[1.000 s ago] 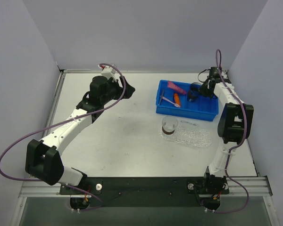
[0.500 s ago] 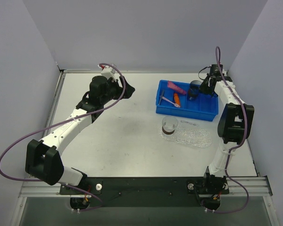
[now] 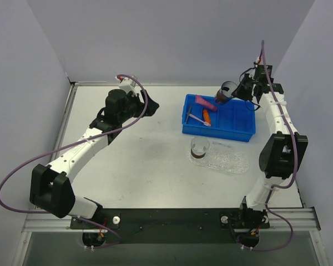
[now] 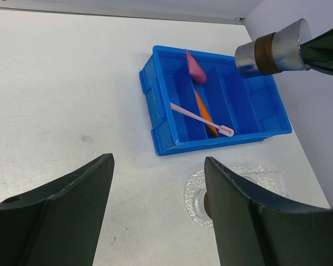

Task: Prepare toiletry sets of a toothbrush and toothpaste on the tray

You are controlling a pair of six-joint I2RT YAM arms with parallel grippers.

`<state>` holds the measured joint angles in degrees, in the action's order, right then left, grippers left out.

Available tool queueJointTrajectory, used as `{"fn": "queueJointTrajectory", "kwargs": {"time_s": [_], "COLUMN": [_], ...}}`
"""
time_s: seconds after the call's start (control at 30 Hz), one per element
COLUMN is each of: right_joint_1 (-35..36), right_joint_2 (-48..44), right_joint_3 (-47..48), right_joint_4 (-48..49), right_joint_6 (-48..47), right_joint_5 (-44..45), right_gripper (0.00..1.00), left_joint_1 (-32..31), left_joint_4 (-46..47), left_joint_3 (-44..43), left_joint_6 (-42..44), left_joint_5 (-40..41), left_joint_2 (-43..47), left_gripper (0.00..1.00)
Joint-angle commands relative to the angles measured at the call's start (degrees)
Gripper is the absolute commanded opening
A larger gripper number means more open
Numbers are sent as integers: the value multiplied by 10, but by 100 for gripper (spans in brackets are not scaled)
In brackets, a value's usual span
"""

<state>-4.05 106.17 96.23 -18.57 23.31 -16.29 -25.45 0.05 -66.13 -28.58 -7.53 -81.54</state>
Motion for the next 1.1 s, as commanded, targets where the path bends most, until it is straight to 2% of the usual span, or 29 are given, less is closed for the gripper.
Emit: {"fn": "queueJointTrajectory", "kwargs": {"time_s": [0.0, 0.2, 0.5, 0.77, 1.07], "right_joint_1": [3, 4, 5, 37, 125], "right_joint_2": [-75, -120, -180, -219, -238], "right_joint_3": [28, -1, -46, -58, -51], "right_joint_4": [-5, -29, -82, -178, -246], "right_joint_6": [-20, -41, -104, -192, -266], "right_joint_5": [-111, -190, -290, -247, -148], "right_gripper": [0, 0, 0, 0, 0], "left_joint_1": [-3, -26, -107, -162, -202], "left_joint_4": [3, -13, -36, -30, -77], "left_joint_3": [-24, -46, -87, -147, -225], "left_joint_6": [-7, 3, 5, -15, -2], "left_joint_5": [-7, -12, -17, -22, -21], "left_joint_2": [23, 19, -7, -42, -92], "left_gripper": [76, 76, 76, 76, 77]}}
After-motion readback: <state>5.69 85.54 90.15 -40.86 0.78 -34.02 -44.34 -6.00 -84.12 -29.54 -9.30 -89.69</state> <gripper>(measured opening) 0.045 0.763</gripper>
